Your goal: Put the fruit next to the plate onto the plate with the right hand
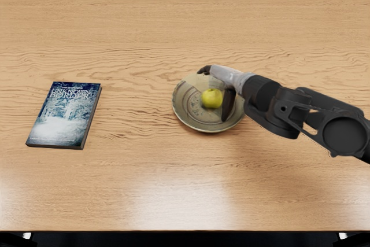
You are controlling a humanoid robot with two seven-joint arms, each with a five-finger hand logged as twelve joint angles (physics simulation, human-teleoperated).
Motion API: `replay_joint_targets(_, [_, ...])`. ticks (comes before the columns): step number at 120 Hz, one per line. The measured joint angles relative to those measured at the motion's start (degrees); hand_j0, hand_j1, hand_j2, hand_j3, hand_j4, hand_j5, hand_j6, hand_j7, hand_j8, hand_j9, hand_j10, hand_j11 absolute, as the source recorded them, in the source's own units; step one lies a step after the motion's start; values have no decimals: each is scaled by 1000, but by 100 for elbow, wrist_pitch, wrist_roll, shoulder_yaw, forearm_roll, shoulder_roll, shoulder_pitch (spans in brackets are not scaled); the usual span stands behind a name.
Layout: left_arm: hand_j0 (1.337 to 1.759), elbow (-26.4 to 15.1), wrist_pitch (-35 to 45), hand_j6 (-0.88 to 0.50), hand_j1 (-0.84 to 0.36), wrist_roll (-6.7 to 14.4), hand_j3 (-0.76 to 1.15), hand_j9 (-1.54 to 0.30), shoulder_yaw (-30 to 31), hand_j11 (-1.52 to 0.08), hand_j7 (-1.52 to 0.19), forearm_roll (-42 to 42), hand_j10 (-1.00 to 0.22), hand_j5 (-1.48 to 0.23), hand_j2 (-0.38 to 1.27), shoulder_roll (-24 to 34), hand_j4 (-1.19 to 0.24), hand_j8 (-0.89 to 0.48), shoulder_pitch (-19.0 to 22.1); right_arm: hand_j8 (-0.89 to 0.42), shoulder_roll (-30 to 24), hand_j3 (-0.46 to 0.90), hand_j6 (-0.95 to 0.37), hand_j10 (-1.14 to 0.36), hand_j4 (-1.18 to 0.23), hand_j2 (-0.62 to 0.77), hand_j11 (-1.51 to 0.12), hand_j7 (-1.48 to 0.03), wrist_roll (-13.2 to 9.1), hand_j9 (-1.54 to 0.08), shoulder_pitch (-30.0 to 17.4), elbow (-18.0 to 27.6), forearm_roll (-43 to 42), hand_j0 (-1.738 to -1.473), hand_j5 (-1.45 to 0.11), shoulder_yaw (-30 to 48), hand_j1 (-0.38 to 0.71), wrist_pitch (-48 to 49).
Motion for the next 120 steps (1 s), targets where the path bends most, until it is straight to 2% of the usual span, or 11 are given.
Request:
replay_joint_targets(14, [1658,0,0,0,349,0,0,0,0,0,0,0,0,0,0,0,0,0,0,-67,-314,0,-71,-88,-85,13,-119,-115,0,-118,6,264,445,-1658,-118,150,-259,172])
replay_joint_targets(36, [1658,0,0,0,349,0,0,0,0,0,0,0,0,0,0,0,0,0,0,-29,-695,0,-31,-37,-36,6,-49,-47,0,-48,13,410,1523,-1658,-48,670,-313,969])
replay_joint_targets(74, [1658,0,0,0,349,0,0,0,0,0,0,0,0,0,0,0,0,0,0,-7,-1967,0,-8,-9,-9,2,-10,-10,0,-10,26,406,4392,-1658,-10,1568,-342,2904])
replay_joint_targets(102, [1658,0,-3,0,349,0,0,0,-4,0,0,0,0,0,0,0,0,0,0,-3,-2701,0,-4,-3,-4,1,-3,-3,0,-3,29,397,5702,-1658,-3,1754,-347,3211])
replay_joint_targets(120, [1658,-2,-6,0,349,0,0,0,-1,0,0,0,0,0,0,0,0,0,0,-2,-2960,0,-3,-2,-2,1,-2,-2,0,-2,23,395,6060,-1658,-2,1774,-349,3239])
